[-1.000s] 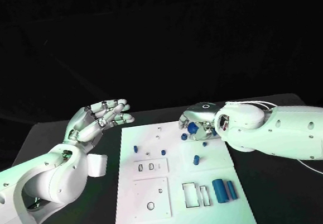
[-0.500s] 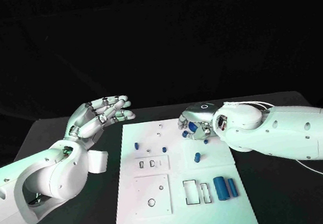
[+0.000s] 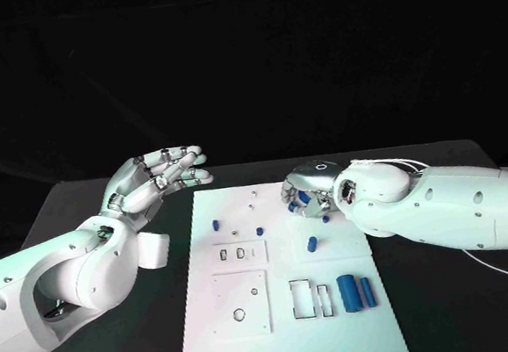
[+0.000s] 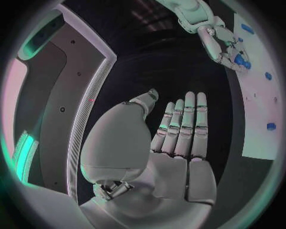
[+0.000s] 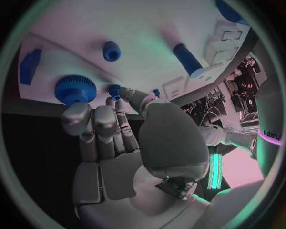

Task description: Assemble the parts on the task board

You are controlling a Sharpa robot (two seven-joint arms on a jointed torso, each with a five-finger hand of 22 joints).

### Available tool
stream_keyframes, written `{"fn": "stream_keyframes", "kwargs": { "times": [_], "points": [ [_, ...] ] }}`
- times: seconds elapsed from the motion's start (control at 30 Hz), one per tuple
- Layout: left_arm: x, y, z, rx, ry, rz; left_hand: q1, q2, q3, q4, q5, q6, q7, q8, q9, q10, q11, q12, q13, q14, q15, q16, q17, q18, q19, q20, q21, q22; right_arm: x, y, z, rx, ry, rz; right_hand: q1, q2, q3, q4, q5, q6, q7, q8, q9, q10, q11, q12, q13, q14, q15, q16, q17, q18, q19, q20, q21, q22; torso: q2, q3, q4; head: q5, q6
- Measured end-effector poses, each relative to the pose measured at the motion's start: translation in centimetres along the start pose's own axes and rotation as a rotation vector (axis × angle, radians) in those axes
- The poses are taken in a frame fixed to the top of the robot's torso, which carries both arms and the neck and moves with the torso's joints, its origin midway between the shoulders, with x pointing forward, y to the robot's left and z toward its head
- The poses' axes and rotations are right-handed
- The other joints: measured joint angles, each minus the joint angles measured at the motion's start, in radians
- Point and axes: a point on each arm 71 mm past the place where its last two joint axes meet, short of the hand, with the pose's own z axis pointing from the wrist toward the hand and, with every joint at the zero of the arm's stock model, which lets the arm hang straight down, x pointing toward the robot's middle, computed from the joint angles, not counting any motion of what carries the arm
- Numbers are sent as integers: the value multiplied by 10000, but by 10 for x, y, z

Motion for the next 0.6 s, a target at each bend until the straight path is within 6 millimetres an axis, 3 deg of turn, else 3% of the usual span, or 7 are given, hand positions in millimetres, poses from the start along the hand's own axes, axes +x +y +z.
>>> {"fn": "stream_keyframes", "kwargs": {
  "times": [0.6],
  "points": [
    [-1,-1,0,-35,41,-24,-39,40,0,0,0,0,0,0,0,-15,-15,0,0,0,0,0,10,0,0,0,0,1,0,0,1,72,13,-6,23,135,203,66,1,198,18,79,108,71,0,143,-66,72,1,286,219,2,148,16,202,291,35,0,21,-26,-103]
  ]
}}
